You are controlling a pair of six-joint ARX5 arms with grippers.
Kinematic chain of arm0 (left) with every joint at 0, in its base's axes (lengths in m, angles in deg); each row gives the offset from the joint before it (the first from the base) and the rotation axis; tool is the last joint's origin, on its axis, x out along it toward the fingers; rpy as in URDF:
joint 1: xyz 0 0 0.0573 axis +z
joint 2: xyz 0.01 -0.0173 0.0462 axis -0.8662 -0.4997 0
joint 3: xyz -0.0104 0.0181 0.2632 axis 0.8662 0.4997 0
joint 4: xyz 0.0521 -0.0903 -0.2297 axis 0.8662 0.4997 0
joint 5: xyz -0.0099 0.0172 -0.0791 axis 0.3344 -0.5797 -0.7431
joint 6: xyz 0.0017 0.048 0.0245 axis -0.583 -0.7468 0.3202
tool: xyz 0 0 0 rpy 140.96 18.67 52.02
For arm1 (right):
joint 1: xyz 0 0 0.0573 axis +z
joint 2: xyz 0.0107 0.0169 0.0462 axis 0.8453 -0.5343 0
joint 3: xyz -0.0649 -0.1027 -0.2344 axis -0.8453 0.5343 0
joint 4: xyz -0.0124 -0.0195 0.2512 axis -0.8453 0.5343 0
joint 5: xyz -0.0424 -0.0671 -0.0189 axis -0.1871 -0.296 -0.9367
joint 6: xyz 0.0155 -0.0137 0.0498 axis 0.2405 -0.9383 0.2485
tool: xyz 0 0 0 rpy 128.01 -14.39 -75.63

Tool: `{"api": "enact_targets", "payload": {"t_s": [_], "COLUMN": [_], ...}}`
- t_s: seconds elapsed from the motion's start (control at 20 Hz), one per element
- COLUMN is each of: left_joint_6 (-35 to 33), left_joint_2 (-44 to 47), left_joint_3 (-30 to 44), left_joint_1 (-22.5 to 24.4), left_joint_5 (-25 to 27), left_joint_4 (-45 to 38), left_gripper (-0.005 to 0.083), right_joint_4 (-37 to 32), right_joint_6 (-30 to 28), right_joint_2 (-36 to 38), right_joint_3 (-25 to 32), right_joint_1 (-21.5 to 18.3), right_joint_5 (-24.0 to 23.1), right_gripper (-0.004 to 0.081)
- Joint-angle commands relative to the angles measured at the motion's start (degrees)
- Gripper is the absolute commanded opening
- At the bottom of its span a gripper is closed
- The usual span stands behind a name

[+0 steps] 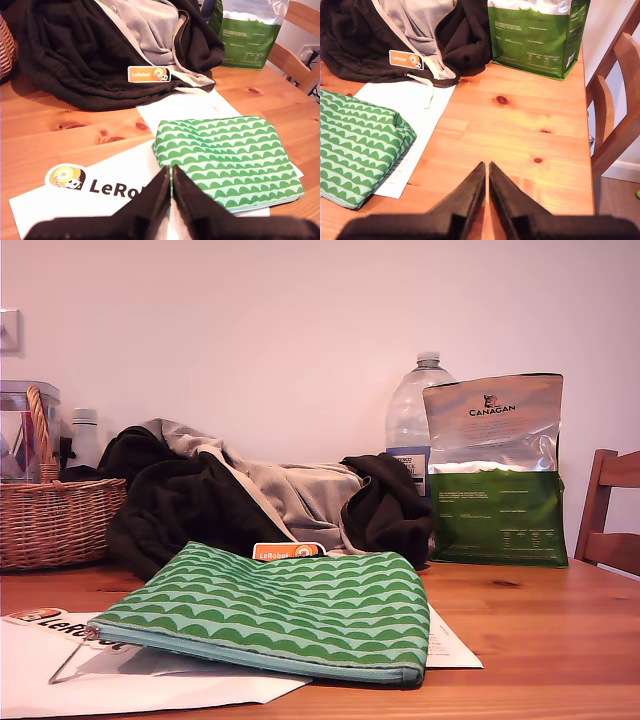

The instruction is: Open the zipper in the zip bag in front of you

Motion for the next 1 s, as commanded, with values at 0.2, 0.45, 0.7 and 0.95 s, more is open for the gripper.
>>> {"api": "enact_targets", "payload": {"t_s": [0.2,0.45,0.7,0.95], "left_joint_6": [0.7,6.0,9.8,11.3], "left_joint_2": [-0.2,-1.5,-11.9,-26.8], "left_joint_3": [0.6,0.6,0.0,-3.6], "left_joint_1": [-0.1,0.0,-0.1,-0.1], "left_joint_5": [-2.6,-4.0,-13.4,-16.5], "left_joint_4": [2.3,1.6,-2.3,-3.9], "left_gripper": [-0.0019,-0.0019,-0.0019,-0.0019], "right_joint_4": [-10.7,-11.4,-13.3,-18.6], "right_joint_6": [-0.4,2.5,4.1,3.0], "right_joint_2": [-0.3,-0.4,-7.4,-17.9], "right_joint_3": [0.8,0.8,0.8,0.8], "right_joint_1": [0.3,0.4,2.4,8.2], "right_joint_5": [1.7,7.0,19.9,26.0], "right_gripper": [-0.0013,-0.0013,-0.0013,-0.0013]}}
